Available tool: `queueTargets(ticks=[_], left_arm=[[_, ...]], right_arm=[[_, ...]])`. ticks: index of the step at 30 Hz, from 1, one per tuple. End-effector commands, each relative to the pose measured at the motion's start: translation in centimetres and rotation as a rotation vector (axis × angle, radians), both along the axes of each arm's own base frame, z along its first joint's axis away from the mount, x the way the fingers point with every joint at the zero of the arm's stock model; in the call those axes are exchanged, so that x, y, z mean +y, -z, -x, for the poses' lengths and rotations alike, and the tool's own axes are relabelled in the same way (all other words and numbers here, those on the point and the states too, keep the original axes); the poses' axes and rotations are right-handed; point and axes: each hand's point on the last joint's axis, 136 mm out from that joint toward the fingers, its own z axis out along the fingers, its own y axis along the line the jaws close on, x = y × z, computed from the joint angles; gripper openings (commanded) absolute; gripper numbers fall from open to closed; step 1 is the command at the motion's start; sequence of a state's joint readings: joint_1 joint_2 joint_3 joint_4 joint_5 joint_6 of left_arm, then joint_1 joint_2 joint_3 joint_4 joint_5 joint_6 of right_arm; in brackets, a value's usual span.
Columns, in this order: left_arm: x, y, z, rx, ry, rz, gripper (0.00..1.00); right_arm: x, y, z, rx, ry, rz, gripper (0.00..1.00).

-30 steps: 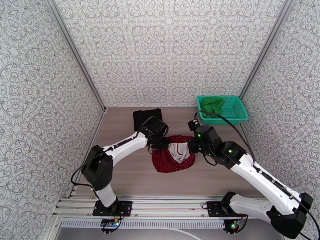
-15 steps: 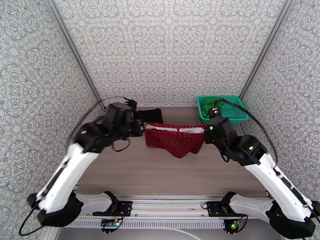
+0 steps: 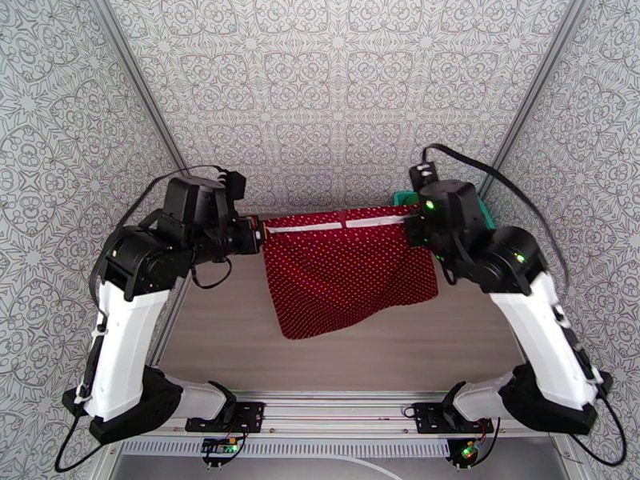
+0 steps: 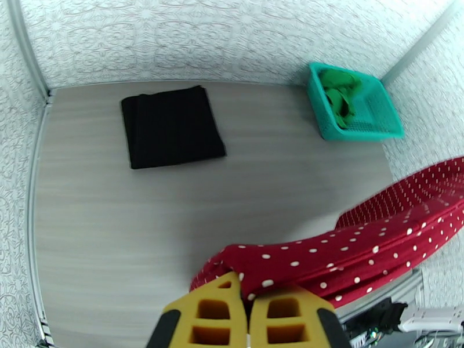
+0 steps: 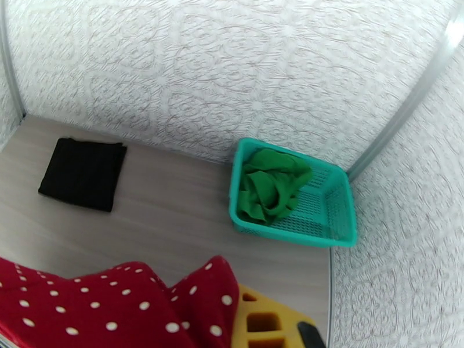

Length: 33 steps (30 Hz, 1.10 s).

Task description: Fold and stack the mixed laundry pile

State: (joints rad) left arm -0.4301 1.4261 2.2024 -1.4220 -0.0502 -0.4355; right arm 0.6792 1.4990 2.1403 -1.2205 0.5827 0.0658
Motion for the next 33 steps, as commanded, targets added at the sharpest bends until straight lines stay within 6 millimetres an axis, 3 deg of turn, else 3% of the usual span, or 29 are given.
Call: queueTargets(ticks=[1, 8, 11, 13, 18, 27, 30, 33], left_arm=[[4.4, 1.8, -1.1, 0.057, -0.124, -0.105, 0.00], [8.7, 1.0, -2.7, 0.047, -0.220, -0.039, 0.00], [9.6, -0.1, -2.2, 0.027, -0.237, -0.020, 0.00], [9.4, -0.6, -1.5, 0.020, -0.228, -0.009, 0.00], [7.1, 0.0, 1.4, 0.038, -0.149, 0.038, 0.00], [1.8, 6.2, 8.4, 0.195, 0.001, 0.061, 0.00], [0.4, 6.7, 10.0, 0.207, 0.056, 0.083, 0.00], [-0.3, 6.3, 10.4, 0.187, 0.089, 0.114, 0.00]], right_arm=[[-0.5, 2.0, -2.5, 0.073, 0.009, 0.097, 0.00], [5.5, 3.3, -7.3, 0.125, -0.129, 0.018, 0.00], [7.8, 2.8, -8.3, 0.124, -0.193, -0.043, 0.00], [8.0, 2.3, -8.4, 0.113, -0.194, -0.063, 0.00], [6.4, 1.7, -6.6, 0.111, -0.168, -0.065, 0.00], [-1.1, 2.3, 0.7, 0.078, -0.061, -0.006, 0.00], [-3.1, 2.3, 2.4, 0.059, -0.027, 0.015, 0.00], [-3.7, 2.4, 2.6, 0.051, -0.011, 0.033, 0.00]])
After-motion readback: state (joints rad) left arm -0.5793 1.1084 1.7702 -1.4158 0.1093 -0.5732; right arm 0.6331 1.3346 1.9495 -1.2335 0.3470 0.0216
